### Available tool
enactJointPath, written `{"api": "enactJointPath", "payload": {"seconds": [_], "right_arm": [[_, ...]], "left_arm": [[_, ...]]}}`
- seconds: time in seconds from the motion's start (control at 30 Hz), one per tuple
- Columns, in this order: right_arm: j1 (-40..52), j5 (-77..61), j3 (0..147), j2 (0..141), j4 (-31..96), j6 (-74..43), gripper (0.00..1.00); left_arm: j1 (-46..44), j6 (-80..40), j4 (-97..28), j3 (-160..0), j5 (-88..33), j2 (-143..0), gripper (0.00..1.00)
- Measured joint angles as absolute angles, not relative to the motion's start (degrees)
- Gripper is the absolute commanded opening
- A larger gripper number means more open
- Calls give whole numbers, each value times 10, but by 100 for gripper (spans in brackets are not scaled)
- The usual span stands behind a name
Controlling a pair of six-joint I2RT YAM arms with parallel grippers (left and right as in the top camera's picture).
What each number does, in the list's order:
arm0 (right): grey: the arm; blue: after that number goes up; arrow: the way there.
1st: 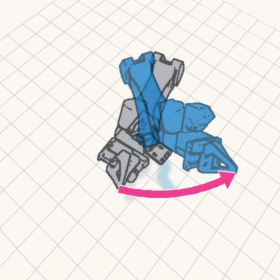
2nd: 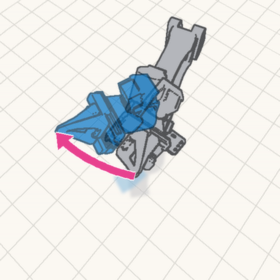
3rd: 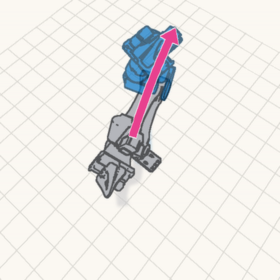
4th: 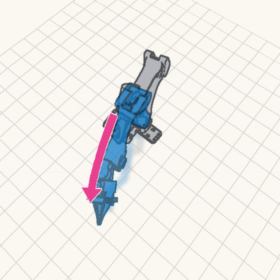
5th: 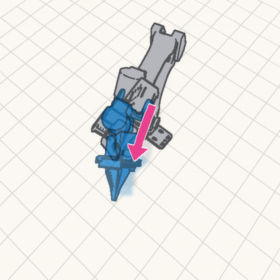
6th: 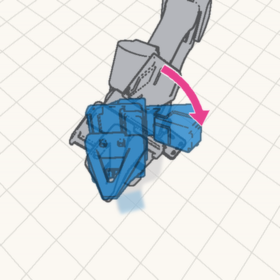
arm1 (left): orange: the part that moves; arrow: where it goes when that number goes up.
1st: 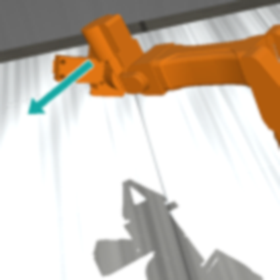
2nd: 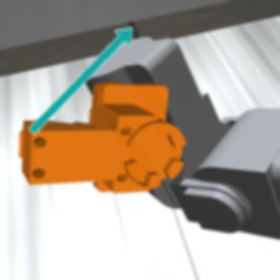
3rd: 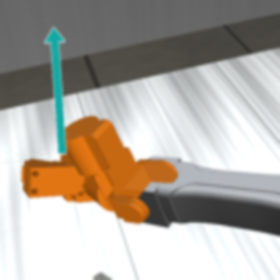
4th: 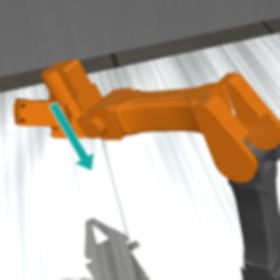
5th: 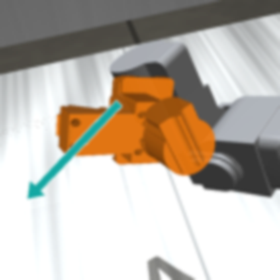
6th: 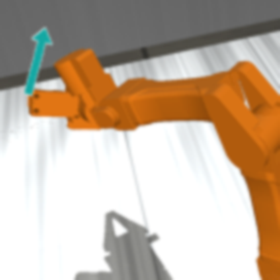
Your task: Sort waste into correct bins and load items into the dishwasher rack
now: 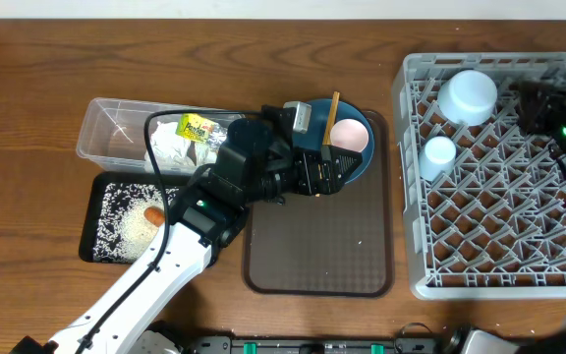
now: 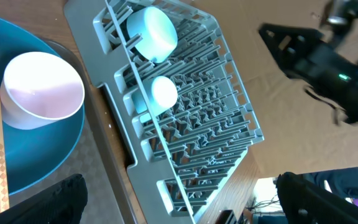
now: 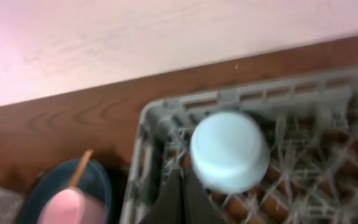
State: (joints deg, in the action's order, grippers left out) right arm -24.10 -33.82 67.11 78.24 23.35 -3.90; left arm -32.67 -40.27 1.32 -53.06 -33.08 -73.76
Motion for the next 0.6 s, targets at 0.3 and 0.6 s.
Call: {"api": "enactJointPath", "payload": {"seconds": [0.3,0.6], "right_arm": [[-241,-326,671,715,469,-88,2],[-225,-326,671,705,593,-87,3]], "left_arm": [[-327,-403,13,-531,-331,-738,100],[-327,-403,13,-531,-331,-738,100]]}}
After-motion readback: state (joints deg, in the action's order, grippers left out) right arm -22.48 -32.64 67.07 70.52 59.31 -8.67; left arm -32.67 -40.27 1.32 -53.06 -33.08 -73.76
